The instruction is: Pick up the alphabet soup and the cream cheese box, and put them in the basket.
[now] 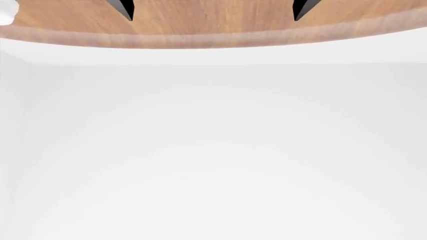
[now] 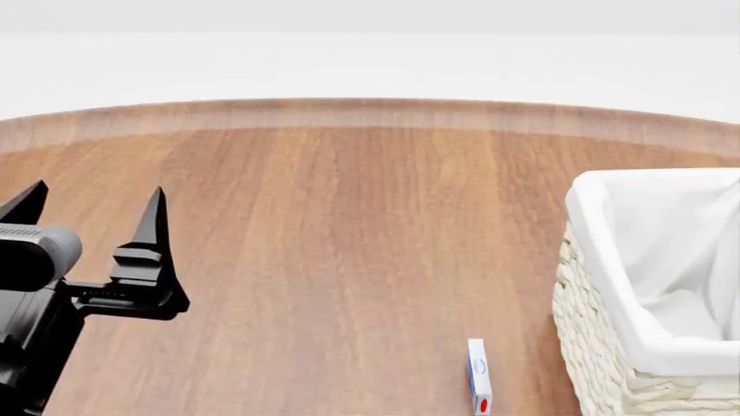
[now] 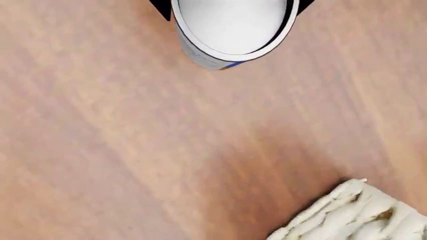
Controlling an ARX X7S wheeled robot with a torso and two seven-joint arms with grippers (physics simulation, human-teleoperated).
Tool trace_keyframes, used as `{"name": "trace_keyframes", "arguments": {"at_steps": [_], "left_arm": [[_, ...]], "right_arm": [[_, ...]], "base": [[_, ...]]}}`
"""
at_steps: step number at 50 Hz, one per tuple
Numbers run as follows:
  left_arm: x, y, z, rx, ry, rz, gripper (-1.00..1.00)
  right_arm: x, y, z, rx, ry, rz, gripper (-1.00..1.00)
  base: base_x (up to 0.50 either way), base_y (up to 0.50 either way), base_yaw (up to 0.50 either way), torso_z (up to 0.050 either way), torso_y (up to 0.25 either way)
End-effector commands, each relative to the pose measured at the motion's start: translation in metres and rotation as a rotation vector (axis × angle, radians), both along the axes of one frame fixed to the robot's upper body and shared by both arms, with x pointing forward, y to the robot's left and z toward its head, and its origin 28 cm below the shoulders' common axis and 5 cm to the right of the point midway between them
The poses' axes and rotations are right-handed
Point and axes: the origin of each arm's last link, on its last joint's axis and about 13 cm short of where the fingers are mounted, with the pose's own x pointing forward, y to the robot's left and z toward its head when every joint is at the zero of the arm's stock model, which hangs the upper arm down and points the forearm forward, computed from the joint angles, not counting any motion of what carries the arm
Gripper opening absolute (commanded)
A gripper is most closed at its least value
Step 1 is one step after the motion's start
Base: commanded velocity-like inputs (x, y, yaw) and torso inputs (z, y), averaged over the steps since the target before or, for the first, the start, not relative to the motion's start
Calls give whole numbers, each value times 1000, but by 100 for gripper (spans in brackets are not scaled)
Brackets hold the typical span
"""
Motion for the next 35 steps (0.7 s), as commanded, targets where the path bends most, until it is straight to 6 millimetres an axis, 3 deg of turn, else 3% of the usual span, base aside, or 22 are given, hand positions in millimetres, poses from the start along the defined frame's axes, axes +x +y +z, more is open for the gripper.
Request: {"name": "trace_keyframes", "arguments": {"at_steps": [1,4,10,20,26,35], "left_arm": [[0,1,1,-4,-1,1,100],[0,1,0,-4,0,2,100],[1,2,1,-7,0,3,100],[1,2,1,-7,0,5,100],[1,2,2,-10,-1,6,100],[2,3,3,-11,-2,11,100]], "right_arm": [[19,12,85,-121,-156,82,-100],[24,16,109,-153,-196,99,-100],[26,21,132,-191,-230,121,-100],[36,26,145,-225,-287,151,-100],[55,30,163,-354,-388,187,-100],[80,31,178,-406,-512,211,-100]], "base": [[0,0,0,0,0],[0,0,0,0,0],[0,0,0,0,0],[0,0,0,0,0],[0,0,0,0,0],[0,0,0,0,0]]}}
